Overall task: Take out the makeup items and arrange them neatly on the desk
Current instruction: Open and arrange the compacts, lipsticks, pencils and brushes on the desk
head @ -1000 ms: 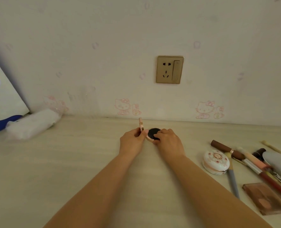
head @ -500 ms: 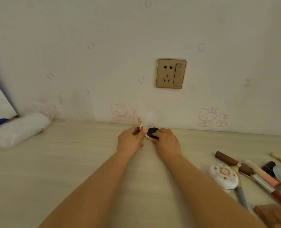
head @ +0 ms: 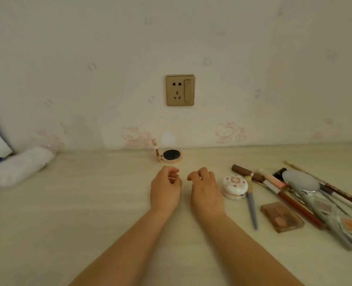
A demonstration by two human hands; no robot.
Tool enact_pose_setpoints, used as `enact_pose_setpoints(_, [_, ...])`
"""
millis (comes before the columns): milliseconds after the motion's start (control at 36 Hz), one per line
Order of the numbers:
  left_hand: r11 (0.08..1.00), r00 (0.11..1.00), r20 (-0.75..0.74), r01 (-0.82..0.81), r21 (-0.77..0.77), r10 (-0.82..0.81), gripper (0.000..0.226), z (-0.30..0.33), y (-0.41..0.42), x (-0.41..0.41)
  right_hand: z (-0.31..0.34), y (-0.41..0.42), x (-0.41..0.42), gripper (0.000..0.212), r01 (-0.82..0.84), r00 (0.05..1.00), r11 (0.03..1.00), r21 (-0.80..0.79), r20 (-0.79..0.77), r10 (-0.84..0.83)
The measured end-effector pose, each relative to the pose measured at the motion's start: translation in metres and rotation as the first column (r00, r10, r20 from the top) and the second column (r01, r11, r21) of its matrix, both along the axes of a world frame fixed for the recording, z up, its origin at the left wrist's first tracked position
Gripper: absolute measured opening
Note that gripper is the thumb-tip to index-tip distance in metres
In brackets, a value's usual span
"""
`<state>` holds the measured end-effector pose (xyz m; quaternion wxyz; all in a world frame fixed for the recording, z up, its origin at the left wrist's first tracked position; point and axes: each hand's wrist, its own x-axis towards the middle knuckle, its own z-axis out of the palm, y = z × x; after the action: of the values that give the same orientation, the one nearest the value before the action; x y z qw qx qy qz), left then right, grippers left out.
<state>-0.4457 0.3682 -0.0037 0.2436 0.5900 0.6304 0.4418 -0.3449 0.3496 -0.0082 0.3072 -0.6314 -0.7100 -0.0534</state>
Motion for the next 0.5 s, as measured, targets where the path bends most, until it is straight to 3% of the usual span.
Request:
enact_pose_setpoints(111, [0.993, 0.993, -0.018, 0.12, -0.019, -0.12, 0.021, 0.002, -0.024, 0.029, -0.003, -0.033, 0.022, 0.019, 0.05, 0.996, 0.99, 0.133, 0.06, -0.058])
enact_pose_setpoints(222, [0.97, 0.966, -0.094, 0.234, -0.069, -0.24, 0.034, 0.006, -0.039, 0.053, 0.001, -0.054, 0.056, 0.021, 0.184, 0.983, 0.969, 0.162, 0.0, -0.186])
enact_pose_setpoints(361, [0.939, 0.908, -0.24, 0.324, -0.117, -0.344, 0.055, 0.011, -0.041, 0.073, 0.002, -0.07, 0.089, 0.037, 0.394, 0.917, 0.919, 0.012, -0.07, -0.392])
enact_pose_setpoints(500, [0.907, 0.835, -0.359, 0.404, -0.114, -0.417, 0.073, 0.018, -0.036, 0.092, 0.002, -0.075, 0.097, 0.025, 0.418, 0.902, 0.893, -0.167, -0.04, -0.429])
